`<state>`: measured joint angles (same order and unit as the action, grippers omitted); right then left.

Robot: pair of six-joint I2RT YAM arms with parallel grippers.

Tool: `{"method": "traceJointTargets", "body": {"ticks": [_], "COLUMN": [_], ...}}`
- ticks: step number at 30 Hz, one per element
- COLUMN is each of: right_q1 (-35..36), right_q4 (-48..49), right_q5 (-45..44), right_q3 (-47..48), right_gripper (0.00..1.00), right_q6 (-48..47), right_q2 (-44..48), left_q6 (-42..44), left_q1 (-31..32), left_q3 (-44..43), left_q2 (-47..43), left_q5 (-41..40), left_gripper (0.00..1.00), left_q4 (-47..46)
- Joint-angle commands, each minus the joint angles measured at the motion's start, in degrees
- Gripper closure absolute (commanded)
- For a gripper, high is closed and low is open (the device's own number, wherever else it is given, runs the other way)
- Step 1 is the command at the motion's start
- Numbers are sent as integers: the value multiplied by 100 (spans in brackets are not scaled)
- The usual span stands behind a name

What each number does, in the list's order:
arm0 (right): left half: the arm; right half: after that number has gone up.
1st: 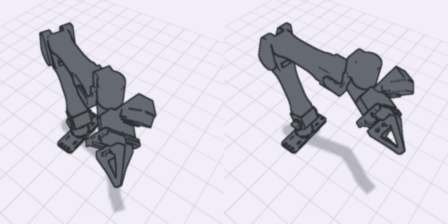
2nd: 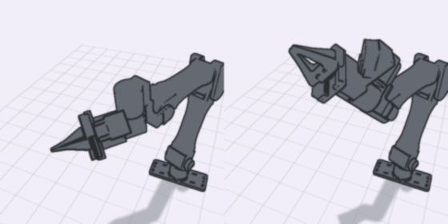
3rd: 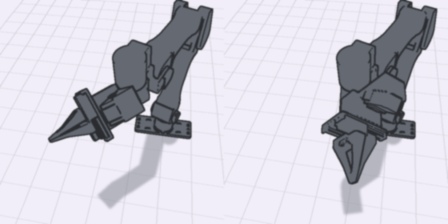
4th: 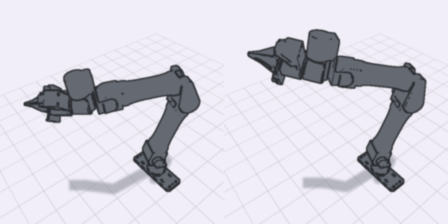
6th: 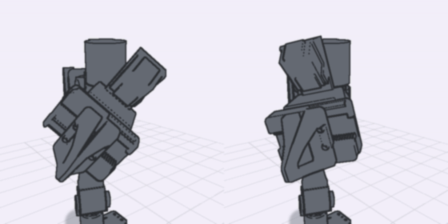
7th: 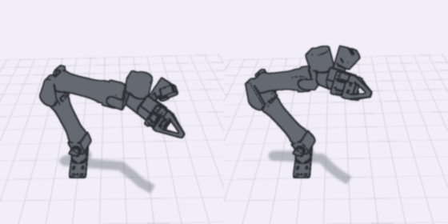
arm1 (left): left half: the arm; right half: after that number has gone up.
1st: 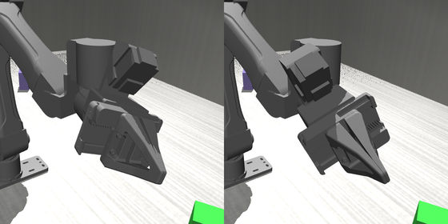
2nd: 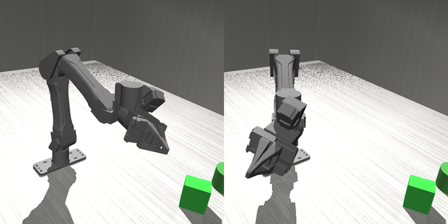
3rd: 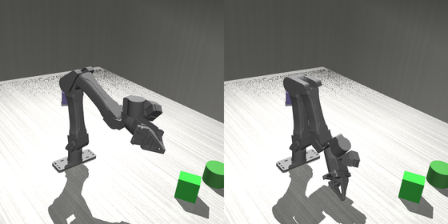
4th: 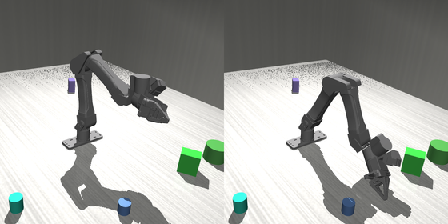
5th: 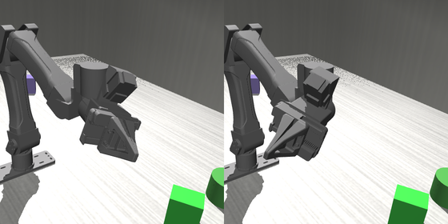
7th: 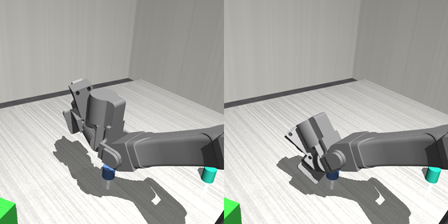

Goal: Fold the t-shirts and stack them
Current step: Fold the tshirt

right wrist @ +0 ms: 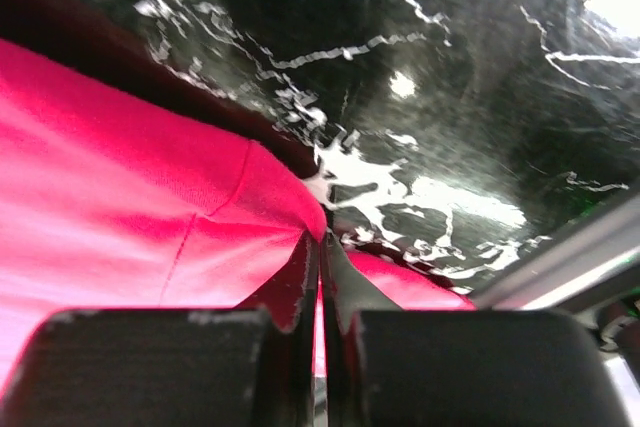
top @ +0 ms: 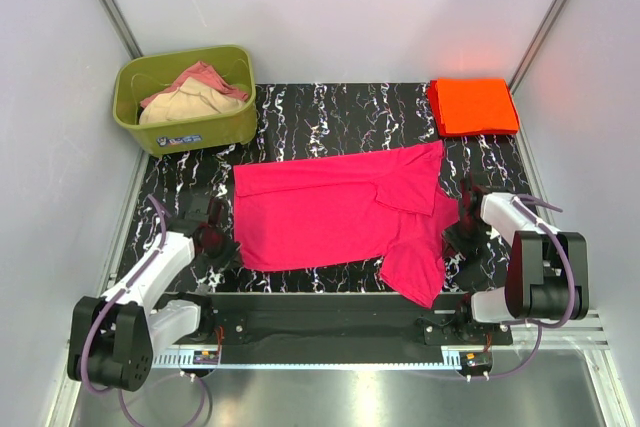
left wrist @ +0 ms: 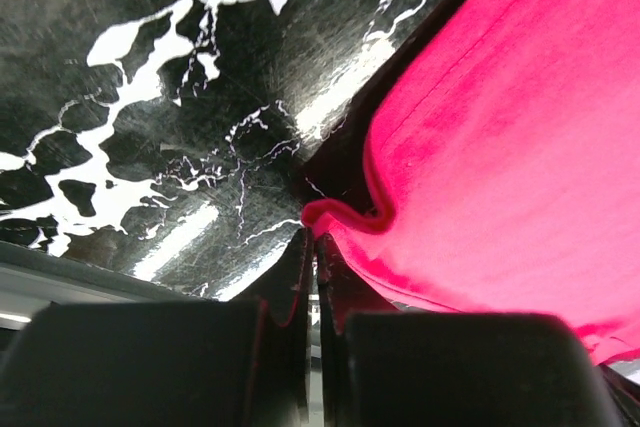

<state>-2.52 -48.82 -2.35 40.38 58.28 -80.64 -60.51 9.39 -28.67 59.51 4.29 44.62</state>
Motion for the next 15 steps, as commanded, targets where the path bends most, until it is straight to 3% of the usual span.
{"method": "traceJointTargets", "body": {"ticks": [1,15], "right_q1": [-20,-20], "right_q4": [-461,-927], "right_q5": [111,551], "right_q3": [128,549], "right_gripper": [99,100], "right_q6": [-238,-1134], "right_q2": [215,830], "left_q6": [285,804], "left_q1": [-51,-60], "left_q3": [-315,-675], "left_q2": [17,78], "left_q5": [-16,-254], "left_gripper": [100,100], "left_q4": [-129,231]}}
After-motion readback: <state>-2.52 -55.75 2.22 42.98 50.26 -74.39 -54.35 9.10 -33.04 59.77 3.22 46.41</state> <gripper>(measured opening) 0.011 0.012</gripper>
